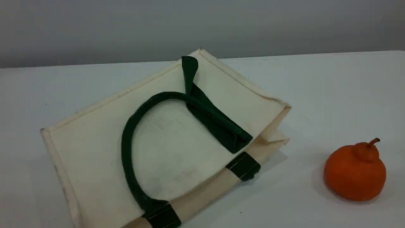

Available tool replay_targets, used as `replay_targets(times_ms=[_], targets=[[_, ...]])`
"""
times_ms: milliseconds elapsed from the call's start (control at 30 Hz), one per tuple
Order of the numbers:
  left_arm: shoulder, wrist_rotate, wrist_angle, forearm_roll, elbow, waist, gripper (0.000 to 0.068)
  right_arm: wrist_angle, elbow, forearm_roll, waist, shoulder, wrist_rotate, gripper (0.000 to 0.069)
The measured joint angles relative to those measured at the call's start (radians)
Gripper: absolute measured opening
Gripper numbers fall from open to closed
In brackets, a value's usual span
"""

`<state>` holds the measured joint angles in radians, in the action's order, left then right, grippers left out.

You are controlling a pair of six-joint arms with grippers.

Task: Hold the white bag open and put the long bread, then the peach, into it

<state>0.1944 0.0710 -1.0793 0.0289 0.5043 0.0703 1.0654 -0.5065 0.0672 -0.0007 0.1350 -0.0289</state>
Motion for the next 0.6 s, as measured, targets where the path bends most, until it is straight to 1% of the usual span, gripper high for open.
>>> replay_targets(times_ms=[100, 167, 233, 367, 600], targets=[[-0.035, 0.0, 0.0, 0.0, 0.0, -0.061, 0.0578, -0.001, 0.0, 0.003, -0.051, -0.031, 0.0, 0.0562], [-0.066, 0.0, 0.0, 0.0, 0.0, -0.099, 0.0578, -0.001, 0.0, 0.004, -0.064, -0.061, 0.0, 0.0562], [-0.089, 0.0, 0.0, 0.0, 0.0, -0.121, 0.0578, 0.0, 0.0, 0.007, -0.067, -0.093, 0.0, 0.0562], [-0.124, 0.001, 0.0, -0.001, 0.0, -0.139, 0.0578, 0.001, 0.0, 0.011, -0.071, -0.127, 0.0, 0.0562], [-0.139, 0.001, -0.001, -0.001, 0.0, -0.14, 0.0578, 0.001, 0.0, 0.012, -0.065, -0.136, 0.001, 0.0562]])
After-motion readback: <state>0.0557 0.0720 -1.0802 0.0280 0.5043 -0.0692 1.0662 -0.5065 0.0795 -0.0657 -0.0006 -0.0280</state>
